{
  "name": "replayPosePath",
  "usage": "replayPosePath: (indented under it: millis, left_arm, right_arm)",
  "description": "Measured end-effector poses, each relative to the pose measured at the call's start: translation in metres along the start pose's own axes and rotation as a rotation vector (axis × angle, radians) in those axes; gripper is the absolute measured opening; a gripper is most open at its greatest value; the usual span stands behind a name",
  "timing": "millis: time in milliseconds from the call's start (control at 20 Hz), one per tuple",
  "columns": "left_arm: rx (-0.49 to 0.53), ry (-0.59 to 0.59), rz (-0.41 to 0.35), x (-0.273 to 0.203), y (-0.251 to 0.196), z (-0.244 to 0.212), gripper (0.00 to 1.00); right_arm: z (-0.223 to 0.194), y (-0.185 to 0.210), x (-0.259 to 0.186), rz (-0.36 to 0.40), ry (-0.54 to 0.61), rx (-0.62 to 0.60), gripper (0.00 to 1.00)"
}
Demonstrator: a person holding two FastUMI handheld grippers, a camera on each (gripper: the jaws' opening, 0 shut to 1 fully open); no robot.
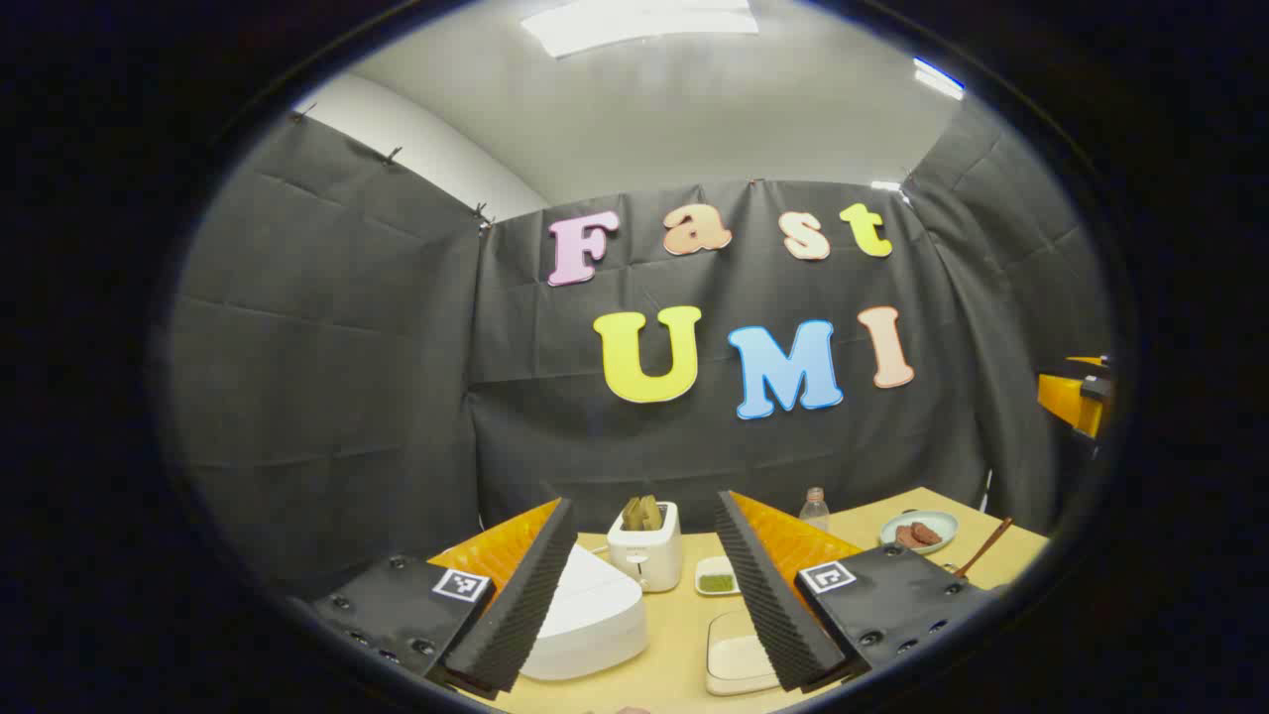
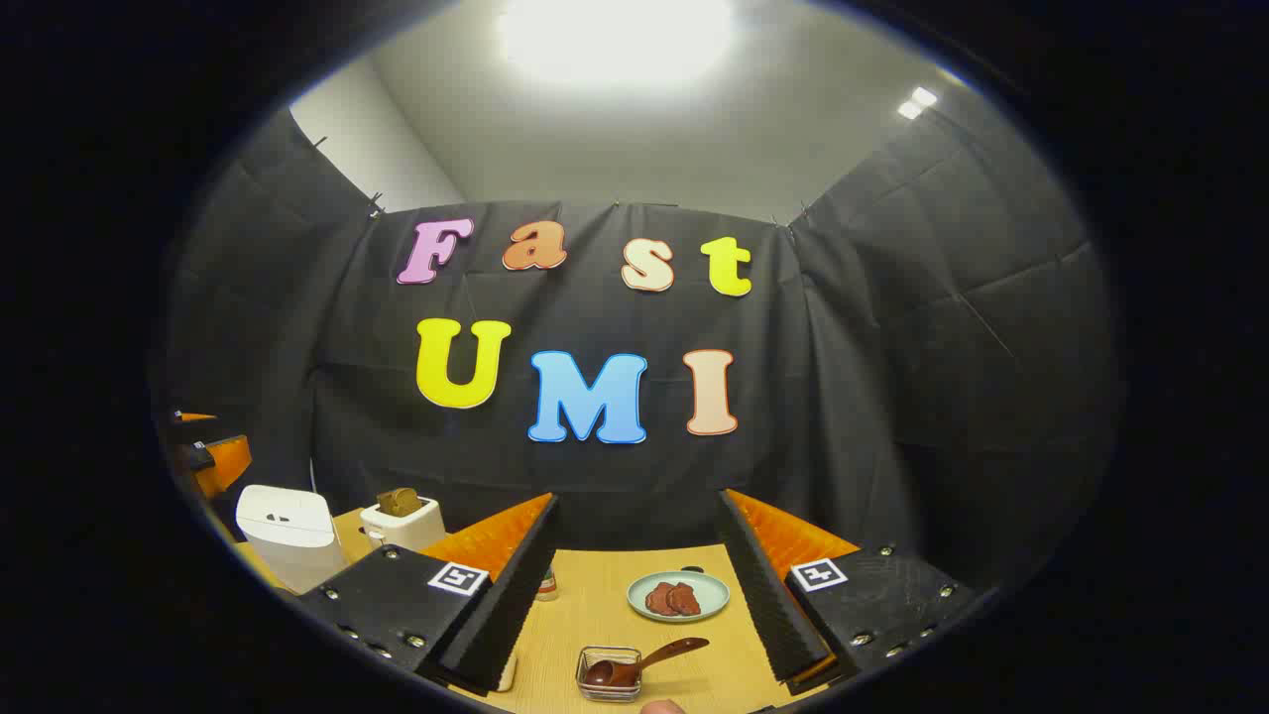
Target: Close the left gripper, press the button to open the rice cooker; take a wooden spoon from the chopstick holder with the right hand, scoop a spoonful of rice and pour it into the rice cooker, then put the wooden spoon back into the chopstick holder.
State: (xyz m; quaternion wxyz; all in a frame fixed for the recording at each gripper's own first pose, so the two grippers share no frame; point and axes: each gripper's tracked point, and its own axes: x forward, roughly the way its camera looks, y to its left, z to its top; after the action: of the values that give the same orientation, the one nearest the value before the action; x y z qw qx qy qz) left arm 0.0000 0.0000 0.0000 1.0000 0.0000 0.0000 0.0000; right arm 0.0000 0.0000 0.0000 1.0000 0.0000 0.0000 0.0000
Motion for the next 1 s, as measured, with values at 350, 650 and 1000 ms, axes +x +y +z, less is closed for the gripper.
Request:
replayPosePath:
  millis: [350,650,1000]
  left_arm:
    - [0.003,-0.003,0.000,-0.0008,-0.0002,0.0022,0.98]
    - [0.013,-0.012,0.003,-0.0015,0.0012,0.0053,0.98]
    - [0.021,0.000,0.009,-0.0020,0.0036,0.0023,0.91]
  right_arm:
    - [0.0014,-0.0008,0.0014,-0.005,-0.005,-0.004,0.95]
    - [-0.0007,-0.0020,0.0005,-0.006,0.001,0.001,0.95]
    - [-0.0029,0.0010,0.0053,0.008,0.003,-0.012,0.95]
